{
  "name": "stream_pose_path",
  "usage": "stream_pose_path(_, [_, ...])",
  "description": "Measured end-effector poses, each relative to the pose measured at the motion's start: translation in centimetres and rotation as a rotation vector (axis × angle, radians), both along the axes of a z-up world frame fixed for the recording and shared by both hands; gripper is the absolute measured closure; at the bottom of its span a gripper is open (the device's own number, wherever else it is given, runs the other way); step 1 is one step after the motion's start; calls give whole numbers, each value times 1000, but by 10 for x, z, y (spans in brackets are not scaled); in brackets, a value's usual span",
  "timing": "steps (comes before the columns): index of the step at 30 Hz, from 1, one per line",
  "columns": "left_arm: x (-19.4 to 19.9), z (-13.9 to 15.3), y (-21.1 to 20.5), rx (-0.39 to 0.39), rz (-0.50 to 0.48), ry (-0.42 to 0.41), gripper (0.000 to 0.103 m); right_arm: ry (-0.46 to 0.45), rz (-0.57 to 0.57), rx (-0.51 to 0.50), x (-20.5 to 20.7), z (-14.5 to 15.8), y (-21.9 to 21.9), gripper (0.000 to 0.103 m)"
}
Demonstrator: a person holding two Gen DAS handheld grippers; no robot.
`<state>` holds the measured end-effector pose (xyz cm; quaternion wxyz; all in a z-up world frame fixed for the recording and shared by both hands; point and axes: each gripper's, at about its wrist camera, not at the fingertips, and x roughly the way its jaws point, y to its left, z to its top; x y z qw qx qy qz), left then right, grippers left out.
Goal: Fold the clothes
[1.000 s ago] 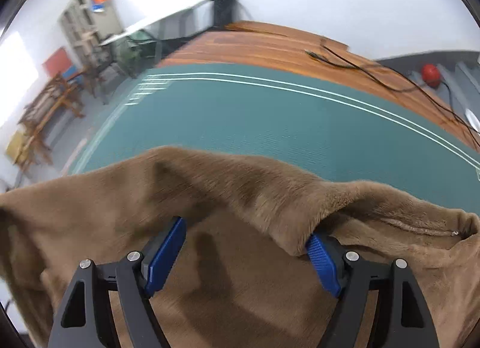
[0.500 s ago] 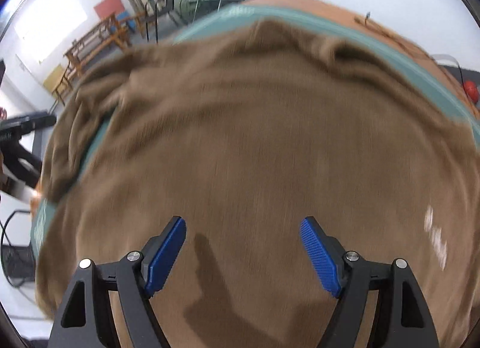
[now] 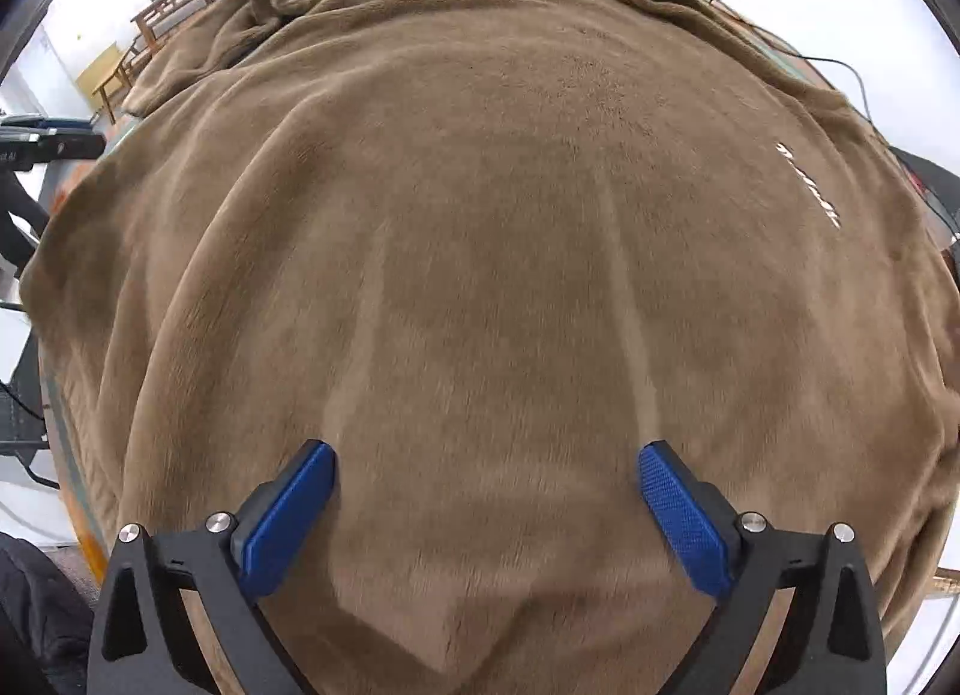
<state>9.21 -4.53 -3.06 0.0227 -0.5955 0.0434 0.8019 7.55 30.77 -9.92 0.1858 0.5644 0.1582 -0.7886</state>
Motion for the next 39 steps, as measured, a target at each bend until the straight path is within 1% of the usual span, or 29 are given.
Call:
stream_pose_path(2, [20,-1,2,-14,-9,1,31,3,-23,-16,7,0,8,1])
stream_pose_path(3, [30,-1,2,-21,-13,1,25,5,-34,-25,10,0,12,1])
stream_pose_path(4, [39,-1,3,-29,-17,1,23,7,-45,-33,14,0,16,1])
stream_pose_path(8, [71,-11,12,-73,-33,10,23,26,-34,-34,31,1,28,1])
stream_pose_path(10, [79,-15,17,-89,-20,37,23,41,-52,-69,39,8,37,1])
stream_pose_path(13, [82,-26,24,-123,-7,55,23,87,-86,-130,57,25,59,1])
stream_pose_path(16, [86,-30,30,-120,-17,46,23,127,-81,-178,80,43,85,1])
stream_pose_path(18, [90,-33,34,-113,-28,38,23,129,-37,-188,100,50,91,1])
stream_pose_path(21, [95,-36,40,-123,-32,33,23,129,50,-190,133,57,92,1])
stream_pose_path(23, [96,-39,42,-130,-15,28,23,135,128,-167,154,57,82,1])
stream_pose_path(25, [94,-37,43,-130,19,38,23,165,199,-113,167,50,67,2])
stream_pose_path(27, [92,-36,42,-125,45,53,23,170,235,-72,169,40,56,9])
stream_pose_path(28, [91,-35,42,-123,58,60,23,169,241,-45,167,34,50,21])
stream_pose_path(29, [90,-36,43,-124,68,65,23,169,247,-17,164,29,44,37])
stream_pose_path(30, [88,-36,43,-126,77,70,23,168,254,11,163,23,41,42])
stream_pose_path(32, [85,-34,44,-136,93,81,23,165,268,69,160,12,37,59])
stream_pose_path(34, [83,-31,46,-159,105,106,23,164,256,78,160,9,40,68])
stream_pose_path(35, [83,-30,45,-175,113,119,23,165,240,75,160,11,45,74])
stream_pose_path(36, [82,-29,46,-190,124,128,23,168,220,75,160,15,51,78])
stream_pose_path(37, [82,-28,46,-202,140,134,23,168,203,75,161,19,58,81])
stream_pose_path(39, [82,-26,43,-212,174,146,23,164,171,72,162,27,72,82])
